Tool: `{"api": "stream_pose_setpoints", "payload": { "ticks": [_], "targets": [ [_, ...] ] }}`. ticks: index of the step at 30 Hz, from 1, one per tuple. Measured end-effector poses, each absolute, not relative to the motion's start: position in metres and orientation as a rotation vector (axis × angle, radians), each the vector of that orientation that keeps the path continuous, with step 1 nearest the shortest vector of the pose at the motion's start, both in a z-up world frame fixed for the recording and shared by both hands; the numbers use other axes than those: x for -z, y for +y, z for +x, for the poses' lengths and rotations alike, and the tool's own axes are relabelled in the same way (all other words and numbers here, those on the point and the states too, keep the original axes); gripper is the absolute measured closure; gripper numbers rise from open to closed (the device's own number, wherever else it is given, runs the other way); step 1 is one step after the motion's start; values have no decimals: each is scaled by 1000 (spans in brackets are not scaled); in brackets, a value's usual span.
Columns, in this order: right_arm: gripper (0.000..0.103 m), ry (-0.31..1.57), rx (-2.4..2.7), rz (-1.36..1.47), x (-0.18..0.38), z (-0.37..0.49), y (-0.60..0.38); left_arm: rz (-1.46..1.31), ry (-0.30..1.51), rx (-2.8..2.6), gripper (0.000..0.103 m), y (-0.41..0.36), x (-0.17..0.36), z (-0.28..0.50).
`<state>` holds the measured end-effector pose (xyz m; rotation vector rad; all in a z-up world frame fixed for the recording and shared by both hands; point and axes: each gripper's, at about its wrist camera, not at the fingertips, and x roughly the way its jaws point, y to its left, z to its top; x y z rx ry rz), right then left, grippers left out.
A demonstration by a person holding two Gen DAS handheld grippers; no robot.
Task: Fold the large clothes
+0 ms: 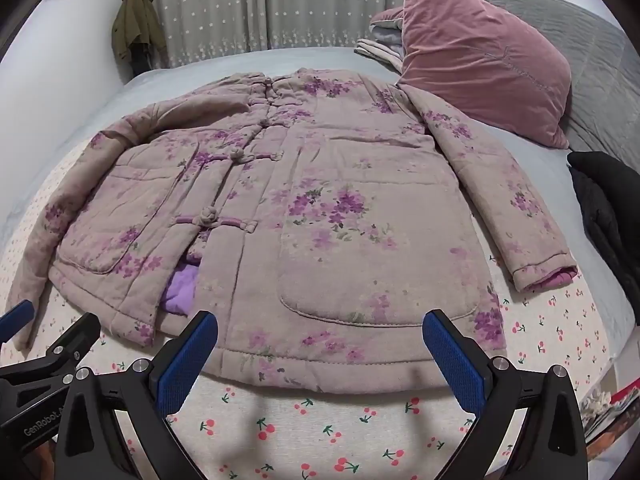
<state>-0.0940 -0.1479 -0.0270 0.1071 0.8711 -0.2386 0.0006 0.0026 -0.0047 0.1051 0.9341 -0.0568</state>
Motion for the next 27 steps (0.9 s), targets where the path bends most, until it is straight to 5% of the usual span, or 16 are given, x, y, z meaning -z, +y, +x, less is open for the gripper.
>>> {"api": "stream_pose_setpoints", "payload": {
  "ticks": [27],
  "targets": [
    [0, 874, 234, 113, 26, -95, -148, 107, 935, 56, 0, 6, 5, 1]
  ]
}}
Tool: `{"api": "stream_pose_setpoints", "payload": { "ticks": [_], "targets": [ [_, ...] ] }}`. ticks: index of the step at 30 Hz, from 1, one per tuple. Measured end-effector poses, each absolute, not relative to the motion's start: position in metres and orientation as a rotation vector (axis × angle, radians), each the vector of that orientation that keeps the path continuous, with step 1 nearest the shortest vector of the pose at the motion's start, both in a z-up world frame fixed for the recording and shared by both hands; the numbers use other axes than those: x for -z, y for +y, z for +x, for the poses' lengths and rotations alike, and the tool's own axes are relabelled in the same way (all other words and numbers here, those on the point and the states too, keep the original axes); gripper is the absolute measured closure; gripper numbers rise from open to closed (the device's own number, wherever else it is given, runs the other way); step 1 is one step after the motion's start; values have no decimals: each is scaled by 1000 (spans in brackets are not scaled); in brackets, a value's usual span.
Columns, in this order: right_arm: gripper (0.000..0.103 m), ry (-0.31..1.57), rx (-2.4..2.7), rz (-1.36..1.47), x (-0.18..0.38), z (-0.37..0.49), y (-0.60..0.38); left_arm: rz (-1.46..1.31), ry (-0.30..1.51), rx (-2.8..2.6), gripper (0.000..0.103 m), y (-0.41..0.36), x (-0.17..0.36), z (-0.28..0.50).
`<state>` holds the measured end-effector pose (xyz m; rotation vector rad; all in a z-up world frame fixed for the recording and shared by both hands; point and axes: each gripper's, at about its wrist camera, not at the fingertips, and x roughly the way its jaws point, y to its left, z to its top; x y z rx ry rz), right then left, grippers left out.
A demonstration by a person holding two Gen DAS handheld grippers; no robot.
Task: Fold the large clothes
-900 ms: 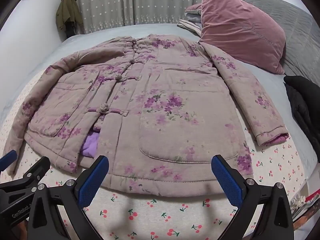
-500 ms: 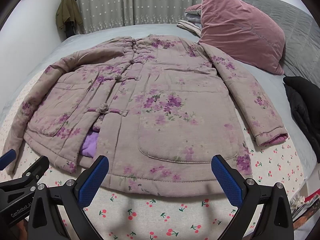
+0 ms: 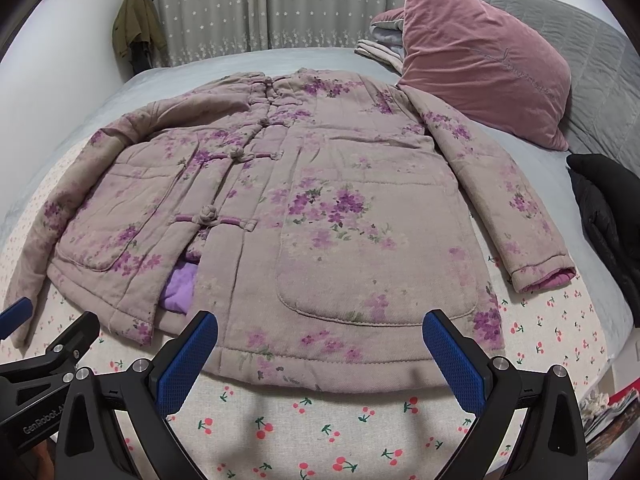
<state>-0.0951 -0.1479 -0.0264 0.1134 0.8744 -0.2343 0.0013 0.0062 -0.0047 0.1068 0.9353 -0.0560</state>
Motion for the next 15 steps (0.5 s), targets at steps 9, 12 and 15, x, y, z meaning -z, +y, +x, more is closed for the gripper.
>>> {"api": "stream_pose_setpoints", "payload": {
  "ticks": [9, 12, 15],
  "targets": [
    [0, 873, 236, 106, 26, -93, -146, 140, 905, 38, 0, 7, 6, 3],
    [0, 867, 239, 111, 27, -94, -148, 171, 842, 41, 0, 5, 4, 1],
    [0, 862, 244, 112, 24, -95, -150, 232, 832, 45, 0, 3, 9, 4]
  ]
}}
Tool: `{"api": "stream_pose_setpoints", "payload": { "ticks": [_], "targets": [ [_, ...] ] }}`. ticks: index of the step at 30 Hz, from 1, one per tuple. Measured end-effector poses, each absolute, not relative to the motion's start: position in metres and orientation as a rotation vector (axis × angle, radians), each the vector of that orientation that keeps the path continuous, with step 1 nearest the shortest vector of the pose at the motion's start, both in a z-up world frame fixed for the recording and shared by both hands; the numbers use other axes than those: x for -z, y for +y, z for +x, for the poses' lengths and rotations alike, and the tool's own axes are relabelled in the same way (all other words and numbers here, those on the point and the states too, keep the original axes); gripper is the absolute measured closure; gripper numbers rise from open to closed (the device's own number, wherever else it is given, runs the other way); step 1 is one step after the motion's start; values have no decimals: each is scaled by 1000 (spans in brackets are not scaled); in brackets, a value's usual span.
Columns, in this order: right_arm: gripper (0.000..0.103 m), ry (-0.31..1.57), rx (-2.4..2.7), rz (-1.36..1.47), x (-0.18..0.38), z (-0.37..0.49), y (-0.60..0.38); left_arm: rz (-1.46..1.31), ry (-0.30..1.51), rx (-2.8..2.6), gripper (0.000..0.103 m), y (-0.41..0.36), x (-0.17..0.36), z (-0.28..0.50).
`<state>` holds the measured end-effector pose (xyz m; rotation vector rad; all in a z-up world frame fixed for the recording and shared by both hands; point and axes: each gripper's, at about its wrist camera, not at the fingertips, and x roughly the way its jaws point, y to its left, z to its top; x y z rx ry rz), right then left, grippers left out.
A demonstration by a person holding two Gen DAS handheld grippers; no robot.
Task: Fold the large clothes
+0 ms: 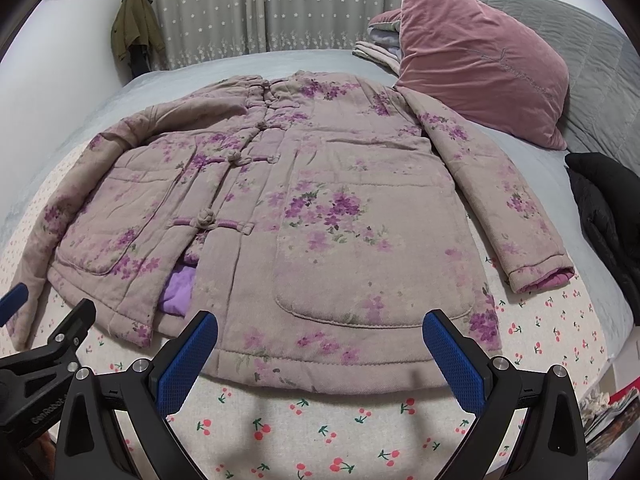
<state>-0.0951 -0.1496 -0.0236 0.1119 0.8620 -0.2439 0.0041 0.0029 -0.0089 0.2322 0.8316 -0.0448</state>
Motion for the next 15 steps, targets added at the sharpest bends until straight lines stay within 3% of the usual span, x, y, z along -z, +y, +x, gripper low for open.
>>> {"api": "stream_pose_setpoints", "payload": {
  "ticks": [8, 15],
  "targets": [
    [0, 768, 216, 107, 21, -98, -166, 151, 930, 178, 0, 32, 13, 24],
    [0, 882, 182, 242, 38, -85, -218, -11, 1034, 179, 0, 100, 36, 73]
  ]
}}
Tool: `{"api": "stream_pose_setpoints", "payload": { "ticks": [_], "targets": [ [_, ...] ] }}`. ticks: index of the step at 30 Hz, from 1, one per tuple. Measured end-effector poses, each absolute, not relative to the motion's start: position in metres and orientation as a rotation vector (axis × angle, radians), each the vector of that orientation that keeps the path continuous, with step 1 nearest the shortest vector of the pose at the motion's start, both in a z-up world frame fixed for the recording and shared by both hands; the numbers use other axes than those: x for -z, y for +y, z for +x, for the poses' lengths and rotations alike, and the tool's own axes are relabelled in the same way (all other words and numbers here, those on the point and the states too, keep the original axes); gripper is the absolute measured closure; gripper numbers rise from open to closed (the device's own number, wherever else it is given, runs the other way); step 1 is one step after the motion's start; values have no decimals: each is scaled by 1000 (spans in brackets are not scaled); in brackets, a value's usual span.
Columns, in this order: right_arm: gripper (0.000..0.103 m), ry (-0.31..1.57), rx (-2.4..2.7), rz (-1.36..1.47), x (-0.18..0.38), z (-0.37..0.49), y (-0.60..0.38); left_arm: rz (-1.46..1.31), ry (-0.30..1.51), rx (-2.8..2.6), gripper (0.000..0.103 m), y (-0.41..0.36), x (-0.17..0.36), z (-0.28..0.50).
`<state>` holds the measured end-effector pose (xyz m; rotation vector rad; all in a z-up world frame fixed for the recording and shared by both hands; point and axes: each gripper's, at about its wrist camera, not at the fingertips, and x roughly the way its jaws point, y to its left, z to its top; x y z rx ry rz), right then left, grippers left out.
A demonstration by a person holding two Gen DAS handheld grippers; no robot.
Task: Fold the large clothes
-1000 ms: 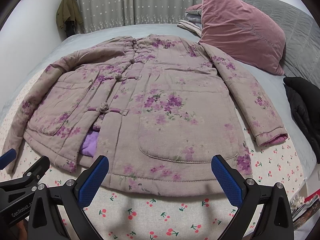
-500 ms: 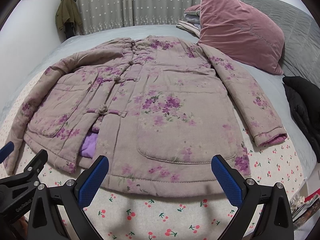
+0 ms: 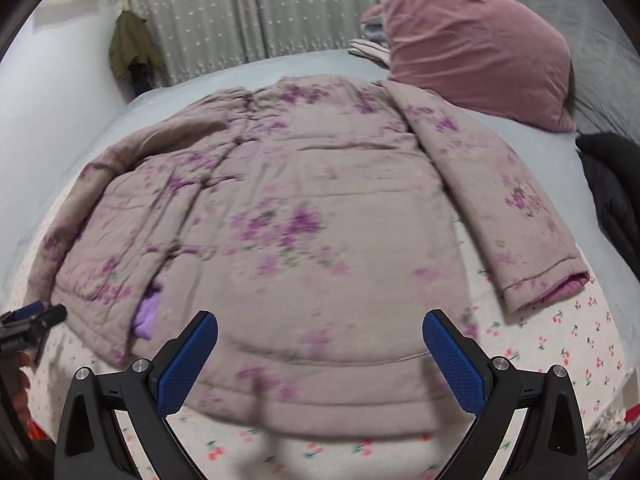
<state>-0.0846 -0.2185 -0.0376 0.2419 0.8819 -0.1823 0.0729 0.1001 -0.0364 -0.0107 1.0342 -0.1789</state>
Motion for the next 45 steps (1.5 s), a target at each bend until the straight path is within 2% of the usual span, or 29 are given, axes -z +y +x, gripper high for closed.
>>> {"api": "stream_pose_setpoints", "payload": {
  "ticks": [4, 7, 12, 19, 24, 25, 28, 31, 32, 33, 35, 36, 37, 40, 45],
  "targets": [
    [0, 915, 205, 291, 49, -83, -251, -17, 1078, 135, 0, 137, 61, 91],
    [0, 964, 214, 349, 63, -83, -272, -92, 1090, 158, 6, 163, 73, 96],
    [0, 1029, 238, 452, 83, -83, -300, -129, 967, 77, 9, 193, 57, 104],
    [0, 991, 241, 584, 91, -83, -330, -36, 805, -22, 9, 218, 61, 139],
    [4, 940, 194, 669, 96, -88, -342, -56, 816, 125, 9, 216, 67, 136],
    [6, 933, 189, 674, 96, -89, -342, -61, 828, 173, 9, 213, 67, 129],
    [16, 917, 99, 764, 97, -93, -340, -109, 888, 378, 20, 198, 71, 114],
    [25, 934, 75, 770, 101, -93, -335, -98, 885, 382, 20, 192, 80, 116],
    [26, 940, 88, 745, 101, -92, -332, -129, 882, 374, 25, 193, 78, 118],
    [28, 939, 102, 724, 100, -90, -330, -165, 881, 361, 33, 194, 77, 119],
    [41, 936, 128, 681, 98, -88, -324, -301, 911, 379, 77, 204, 78, 121],
    [63, 932, 120, 660, 96, -86, -318, -354, 935, 376, 78, 204, 78, 120],
    [77, 925, 105, 666, 95, -86, -315, -382, 942, 356, 80, 204, 74, 116],
    [85, 867, 117, 607, 73, -95, -308, -384, 921, 341, 82, 195, 44, 92],
    [86, 745, 126, 577, 16, -112, -315, -395, 907, 417, 82, 182, -18, 48]
  ]
}}
